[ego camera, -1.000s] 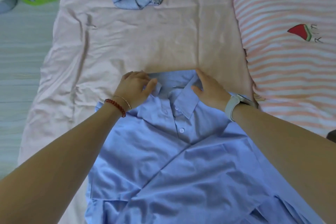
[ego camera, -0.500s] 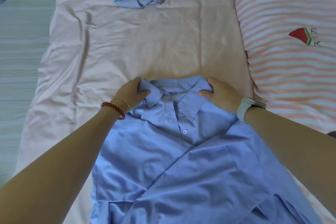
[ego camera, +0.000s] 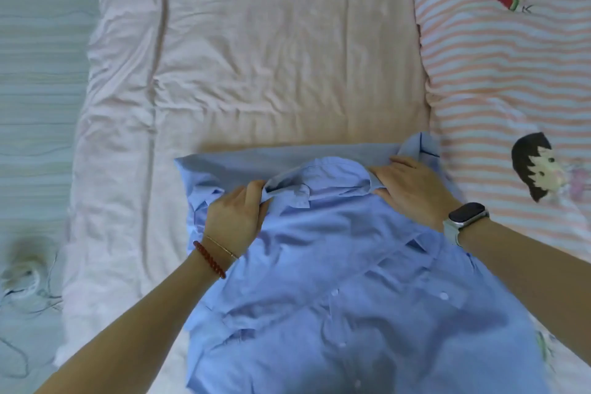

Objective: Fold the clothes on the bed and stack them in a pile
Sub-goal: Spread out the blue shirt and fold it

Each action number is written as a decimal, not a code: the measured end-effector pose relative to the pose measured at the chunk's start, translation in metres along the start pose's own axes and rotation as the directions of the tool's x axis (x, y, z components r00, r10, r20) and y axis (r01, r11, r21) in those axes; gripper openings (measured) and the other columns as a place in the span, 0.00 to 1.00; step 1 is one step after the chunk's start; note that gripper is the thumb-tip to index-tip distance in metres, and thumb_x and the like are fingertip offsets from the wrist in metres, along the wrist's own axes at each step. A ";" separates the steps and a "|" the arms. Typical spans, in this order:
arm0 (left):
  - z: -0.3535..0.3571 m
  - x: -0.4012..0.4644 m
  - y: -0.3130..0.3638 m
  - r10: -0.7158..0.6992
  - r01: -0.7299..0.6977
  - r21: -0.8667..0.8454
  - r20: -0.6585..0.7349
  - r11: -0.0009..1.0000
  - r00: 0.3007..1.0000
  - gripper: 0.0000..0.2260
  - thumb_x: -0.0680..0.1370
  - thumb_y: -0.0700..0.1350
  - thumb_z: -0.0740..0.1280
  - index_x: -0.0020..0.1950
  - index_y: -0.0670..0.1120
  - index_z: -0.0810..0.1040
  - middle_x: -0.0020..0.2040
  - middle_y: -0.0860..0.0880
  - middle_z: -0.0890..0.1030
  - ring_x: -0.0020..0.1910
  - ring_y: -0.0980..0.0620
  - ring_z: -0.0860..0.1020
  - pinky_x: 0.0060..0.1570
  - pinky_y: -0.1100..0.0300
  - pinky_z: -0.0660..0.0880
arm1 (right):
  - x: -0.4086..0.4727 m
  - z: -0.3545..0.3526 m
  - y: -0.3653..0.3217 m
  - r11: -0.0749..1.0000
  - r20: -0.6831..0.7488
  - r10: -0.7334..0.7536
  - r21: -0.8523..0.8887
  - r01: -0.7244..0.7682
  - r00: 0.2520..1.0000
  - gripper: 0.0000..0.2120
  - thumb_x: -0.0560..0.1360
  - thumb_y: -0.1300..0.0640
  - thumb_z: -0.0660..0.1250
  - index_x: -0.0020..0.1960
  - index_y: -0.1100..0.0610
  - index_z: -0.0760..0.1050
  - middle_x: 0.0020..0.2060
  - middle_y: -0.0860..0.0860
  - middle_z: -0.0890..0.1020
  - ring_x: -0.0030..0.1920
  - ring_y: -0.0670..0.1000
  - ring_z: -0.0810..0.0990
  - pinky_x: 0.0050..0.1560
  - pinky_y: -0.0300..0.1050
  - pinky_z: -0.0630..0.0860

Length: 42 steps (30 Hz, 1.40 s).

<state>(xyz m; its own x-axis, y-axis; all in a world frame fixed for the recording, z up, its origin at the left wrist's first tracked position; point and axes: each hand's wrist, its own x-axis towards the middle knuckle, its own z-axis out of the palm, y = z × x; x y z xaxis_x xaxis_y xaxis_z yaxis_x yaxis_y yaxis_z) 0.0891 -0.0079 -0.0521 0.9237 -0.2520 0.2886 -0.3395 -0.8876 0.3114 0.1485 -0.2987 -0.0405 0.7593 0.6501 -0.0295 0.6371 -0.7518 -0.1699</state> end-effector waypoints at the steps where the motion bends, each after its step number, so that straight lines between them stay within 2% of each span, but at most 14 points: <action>1: -0.004 -0.017 0.009 0.015 -0.015 -0.021 0.021 1.000 1.000 0.06 0.77 0.45 0.55 0.46 0.43 0.67 0.25 0.46 0.76 0.22 0.49 0.75 0.18 0.66 0.65 | -0.013 -0.002 -0.006 1.000 0.005 -0.005 0.011 0.005 1.000 0.09 0.61 0.65 0.77 0.34 0.63 0.76 0.24 0.55 0.76 0.25 0.57 0.77 0.31 0.46 0.77; 5: -0.025 -0.075 0.046 0.090 -0.070 -0.103 0.206 0.992 0.974 0.07 0.70 0.43 0.57 0.47 0.45 0.66 0.29 0.48 0.78 0.25 0.51 0.77 0.15 0.66 0.65 | -0.070 -0.009 -0.032 0.995 0.067 -0.102 -0.018 0.103 0.993 0.11 0.69 0.59 0.56 0.37 0.60 0.76 0.24 0.52 0.73 0.22 0.55 0.73 0.24 0.40 0.67; 9: -0.036 -0.116 0.067 0.208 -0.119 -0.254 0.359 0.960 0.910 0.07 0.72 0.43 0.59 0.50 0.46 0.67 0.43 0.47 0.82 0.34 0.50 0.81 0.18 0.64 0.69 | -0.127 -0.006 -0.054 0.987 0.215 -0.117 -0.081 0.137 0.970 0.09 0.63 0.64 0.72 0.42 0.58 0.78 0.26 0.52 0.72 0.24 0.55 0.71 0.25 0.43 0.70; 12: -0.037 -0.133 0.067 0.227 -0.150 -0.171 0.731 0.974 0.644 0.18 0.72 0.53 0.69 0.60 0.50 0.73 0.63 0.46 0.76 0.56 0.46 0.78 0.42 0.59 0.78 | -0.158 -0.006 -0.058 0.986 0.340 -0.074 -0.118 0.120 0.937 0.18 0.59 0.59 0.76 0.49 0.55 0.81 0.35 0.54 0.78 0.31 0.57 0.75 0.31 0.47 0.73; 14: -0.036 -0.132 0.063 0.160 -0.180 -0.087 0.881 0.980 0.445 0.19 0.73 0.60 0.65 0.61 0.53 0.76 0.70 0.48 0.68 0.67 0.47 0.69 0.61 0.55 0.68 | -0.165 -0.009 -0.056 0.987 0.356 -0.036 -0.135 0.089 0.934 0.19 0.57 0.59 0.76 0.48 0.56 0.81 0.42 0.57 0.80 0.35 0.58 0.77 0.32 0.48 0.75; 18: -0.033 -0.110 0.055 0.214 -0.149 -0.156 0.600 0.976 0.771 0.08 0.70 0.47 0.66 0.32 0.46 0.79 0.44 0.47 0.83 0.39 0.45 0.81 0.34 0.59 0.75 | -0.139 -0.015 -0.050 0.990 0.227 -0.002 -0.140 0.034 0.974 0.07 0.62 0.64 0.70 0.40 0.62 0.77 0.41 0.59 0.80 0.37 0.60 0.79 0.34 0.50 0.76; 22: -0.015 -0.068 0.038 -0.096 0.048 0.127 0.406 0.991 0.909 0.14 0.70 0.45 0.65 0.51 0.40 0.81 0.54 0.38 0.80 0.49 0.37 0.80 0.45 0.45 0.75 | -0.088 -0.008 -0.040 0.966 0.094 0.146 -0.229 -0.122 0.985 0.11 0.66 0.67 0.72 0.48 0.65 0.79 0.46 0.62 0.81 0.50 0.62 0.81 0.51 0.58 0.77; 26: 0.006 -0.044 0.002 -0.344 0.241 0.265 0.482 0.934 0.806 0.26 0.77 0.51 0.65 0.72 0.43 0.65 0.72 0.40 0.66 0.70 0.39 0.64 0.64 0.34 0.55 | -0.059 0.011 -0.020 0.936 0.435 0.308 -0.300 -0.186 0.846 0.25 0.81 0.56 0.52 0.75 0.61 0.51 0.74 0.59 0.56 0.74 0.58 0.54 0.72 0.61 0.50; 31: 0.012 -0.055 -0.041 -0.384 0.252 0.295 0.596 0.922 0.705 0.28 0.78 0.55 0.59 0.76 0.49 0.56 0.75 0.49 0.59 0.72 0.47 0.59 0.68 0.41 0.54 | -0.067 0.004 0.012 0.771 0.556 0.582 -0.608 -0.187 0.593 0.29 0.81 0.48 0.45 0.75 0.62 0.42 0.76 0.57 0.44 0.75 0.58 0.42 0.72 0.61 0.46; 33: 0.007 -0.057 -0.046 -0.407 0.279 0.302 0.564 0.912 0.719 0.28 0.77 0.54 0.63 0.75 0.49 0.59 0.73 0.47 0.64 0.69 0.44 0.63 0.66 0.46 0.59 | -0.067 -0.001 0.012 0.741 0.519 0.617 -0.637 -0.214 0.592 0.29 0.80 0.47 0.48 0.75 0.63 0.48 0.76 0.58 0.47 0.75 0.57 0.44 0.71 0.63 0.46; 36: 0.004 -0.044 -0.053 -0.481 0.355 0.325 0.592 0.876 0.646 0.31 0.73 0.55 0.67 0.73 0.51 0.61 0.68 0.46 0.68 0.66 0.43 0.65 0.64 0.48 0.60 | -0.053 -0.003 0.012 0.792 0.411 0.563 -0.516 -0.326 0.717 0.23 0.80 0.54 0.51 0.72 0.61 0.61 0.74 0.60 0.56 0.75 0.59 0.49 0.71 0.62 0.44; 38: 0.005 -0.031 -0.063 -0.479 0.412 0.273 0.667 0.870 0.570 0.31 0.71 0.54 0.70 0.71 0.51 0.63 0.66 0.45 0.70 0.65 0.43 0.66 0.62 0.49 0.64 | -0.039 0.001 0.017 0.855 0.426 0.473 -0.433 -0.285 0.771 0.24 0.80 0.55 0.52 0.74 0.61 0.54 0.74 0.59 0.55 0.75 0.57 0.49 0.72 0.60 0.44; 40: 0.005 -0.017 -0.073 -0.439 0.481 0.186 0.753 0.857 0.491 0.30 0.70 0.50 0.72 0.69 0.49 0.66 0.64 0.45 0.72 0.62 0.43 0.70 0.58 0.53 0.68 | -0.026 0.005 0.021 0.884 0.525 0.428 -0.412 -0.221 0.735 0.31 0.79 0.51 0.56 0.76 0.59 0.45 0.73 0.58 0.58 0.74 0.56 0.54 0.72 0.58 0.47; 42: 0.003 -0.008 -0.081 -0.426 0.506 0.185 0.804 0.842 0.415 0.29 0.70 0.49 0.72 0.69 0.48 0.68 0.62 0.45 0.75 0.60 0.44 0.73 0.54 0.57 0.69 | -0.017 0.007 0.026 0.873 0.579 0.466 -0.425 -0.240 0.669 0.32 0.77 0.52 0.60 0.75 0.60 0.49 0.67 0.57 0.68 0.68 0.57 0.64 0.69 0.55 0.55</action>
<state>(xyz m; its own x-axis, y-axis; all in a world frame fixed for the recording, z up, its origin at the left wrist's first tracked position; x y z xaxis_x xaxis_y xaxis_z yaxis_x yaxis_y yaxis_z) 0.1097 0.0654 -0.0826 0.6708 -0.0366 -0.7408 0.2143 -0.9466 0.2408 0.1510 -0.3282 -0.0508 0.7278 0.1488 -0.6694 0.4307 -0.8588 0.2774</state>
